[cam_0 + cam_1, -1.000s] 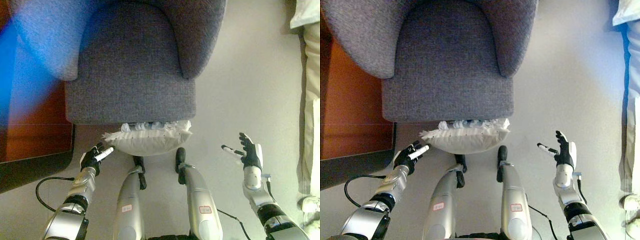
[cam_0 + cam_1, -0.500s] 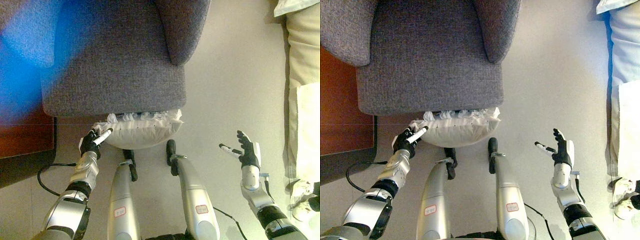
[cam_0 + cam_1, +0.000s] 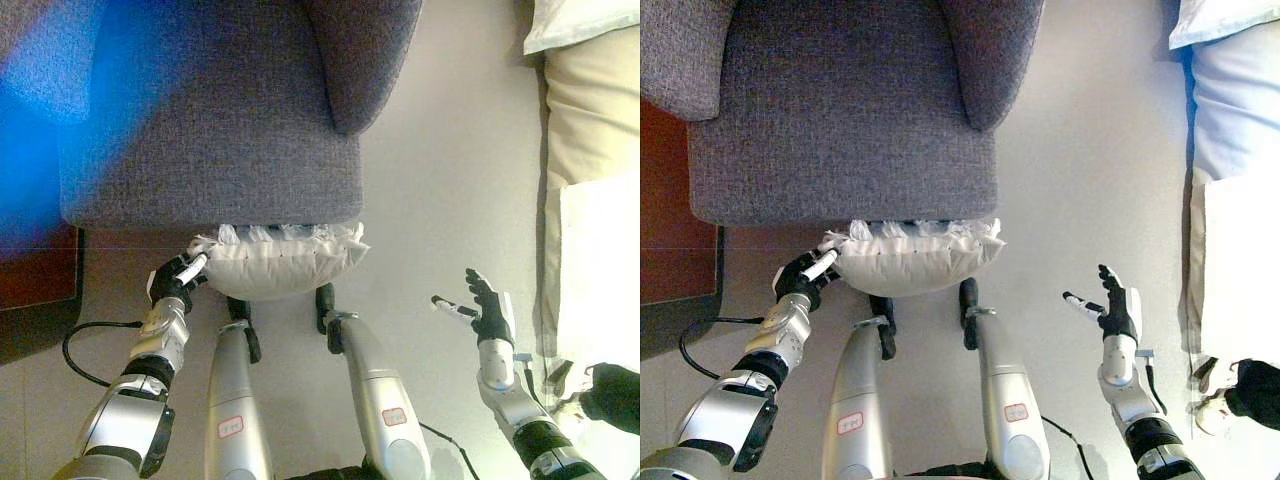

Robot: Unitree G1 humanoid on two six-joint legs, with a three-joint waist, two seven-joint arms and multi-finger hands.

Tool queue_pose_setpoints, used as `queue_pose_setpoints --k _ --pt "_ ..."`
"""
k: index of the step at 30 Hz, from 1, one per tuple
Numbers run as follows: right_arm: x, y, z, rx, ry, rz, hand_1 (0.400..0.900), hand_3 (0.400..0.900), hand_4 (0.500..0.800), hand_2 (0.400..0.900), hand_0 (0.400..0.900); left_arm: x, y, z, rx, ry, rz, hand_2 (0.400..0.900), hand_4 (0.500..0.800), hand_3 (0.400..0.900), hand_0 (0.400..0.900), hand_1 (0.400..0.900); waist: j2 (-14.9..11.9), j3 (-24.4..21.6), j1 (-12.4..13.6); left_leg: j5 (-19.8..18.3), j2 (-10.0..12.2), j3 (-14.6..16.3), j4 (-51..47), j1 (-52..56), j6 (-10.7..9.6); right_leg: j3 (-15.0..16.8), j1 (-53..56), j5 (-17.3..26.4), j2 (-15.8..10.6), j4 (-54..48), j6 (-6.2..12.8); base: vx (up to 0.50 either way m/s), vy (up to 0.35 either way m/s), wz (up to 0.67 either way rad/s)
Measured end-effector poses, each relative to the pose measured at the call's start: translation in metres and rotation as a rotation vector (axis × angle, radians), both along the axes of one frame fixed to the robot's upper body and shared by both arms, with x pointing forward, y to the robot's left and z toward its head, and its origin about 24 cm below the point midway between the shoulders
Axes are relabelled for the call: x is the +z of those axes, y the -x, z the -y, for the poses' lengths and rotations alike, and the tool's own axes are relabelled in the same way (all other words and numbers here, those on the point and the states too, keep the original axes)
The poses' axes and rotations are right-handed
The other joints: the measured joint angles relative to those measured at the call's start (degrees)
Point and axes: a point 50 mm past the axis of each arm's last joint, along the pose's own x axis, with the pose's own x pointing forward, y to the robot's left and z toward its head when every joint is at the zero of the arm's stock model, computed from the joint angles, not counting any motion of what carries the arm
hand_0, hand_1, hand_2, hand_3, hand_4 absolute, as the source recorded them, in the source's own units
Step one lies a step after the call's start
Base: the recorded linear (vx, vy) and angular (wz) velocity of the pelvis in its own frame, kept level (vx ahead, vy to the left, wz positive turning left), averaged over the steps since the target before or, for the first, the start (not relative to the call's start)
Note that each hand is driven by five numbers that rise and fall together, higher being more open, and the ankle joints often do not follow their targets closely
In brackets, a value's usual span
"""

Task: Pick up the pillow and put it on the sofa.

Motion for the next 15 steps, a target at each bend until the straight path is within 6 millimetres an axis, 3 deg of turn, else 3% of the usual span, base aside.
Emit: queue_pose_setpoints --k 15 --pt "-0.0032 0.0028 -0.0022 0.009 -0.01 -0.008 0.9 0.9 0.8 0.9 0.9 -0.0058 0.0036 -0.0006 -0.011 0.004 -0.03 0.4 0.5 0.4 0.4 0.4 -0.6 0.0 -1.0 -0.3 0.0 1.2 -1.7 3.1 0.1 1.1 2.5 0.3 0.2 -2.0 0.43 -0.01 0.009 -0.02"
